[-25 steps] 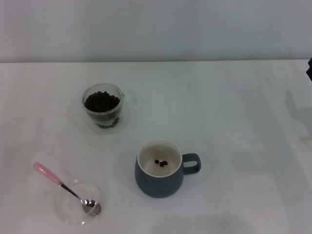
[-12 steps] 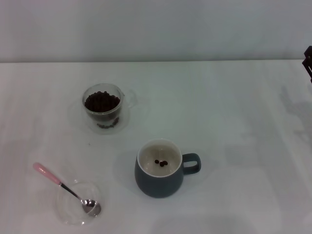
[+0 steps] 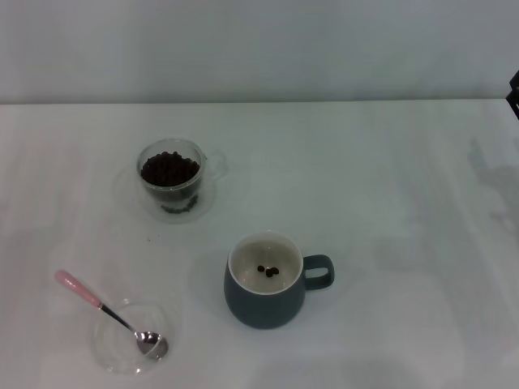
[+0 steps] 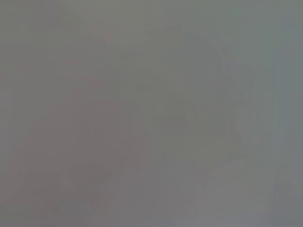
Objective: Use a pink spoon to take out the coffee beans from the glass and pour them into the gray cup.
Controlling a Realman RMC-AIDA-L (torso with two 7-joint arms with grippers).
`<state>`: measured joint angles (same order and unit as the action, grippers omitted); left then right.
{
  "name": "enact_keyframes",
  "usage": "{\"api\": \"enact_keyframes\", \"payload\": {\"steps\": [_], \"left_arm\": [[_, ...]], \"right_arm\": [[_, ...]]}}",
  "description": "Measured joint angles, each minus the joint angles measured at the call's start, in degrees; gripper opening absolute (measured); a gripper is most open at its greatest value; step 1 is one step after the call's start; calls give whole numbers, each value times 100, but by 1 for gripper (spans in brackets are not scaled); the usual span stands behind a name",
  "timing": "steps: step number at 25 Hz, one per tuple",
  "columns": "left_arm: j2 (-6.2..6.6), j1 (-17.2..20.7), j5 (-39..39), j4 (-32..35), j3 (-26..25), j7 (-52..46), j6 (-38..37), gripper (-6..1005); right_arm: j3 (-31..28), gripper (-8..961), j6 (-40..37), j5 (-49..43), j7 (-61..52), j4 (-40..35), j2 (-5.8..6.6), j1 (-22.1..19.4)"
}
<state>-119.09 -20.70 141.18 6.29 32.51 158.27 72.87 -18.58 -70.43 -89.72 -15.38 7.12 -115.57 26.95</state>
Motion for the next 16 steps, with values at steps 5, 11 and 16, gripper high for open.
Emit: {"api": "enact_keyframes", "payload": {"steps": [5, 11, 16], "left_arm": [[0, -28, 84, -69, 0, 2, -16, 883], [0, -45, 125, -122, 0, 3, -21, 883], [-1, -48, 129, -142, 1, 2, -69, 883]], "right_arm": [[1, 820, 0, -1, 0, -2, 0, 4], [3, 820, 0, -1, 0, 5, 0, -5], [4, 820, -1, -2, 0, 10, 0, -12]]}}
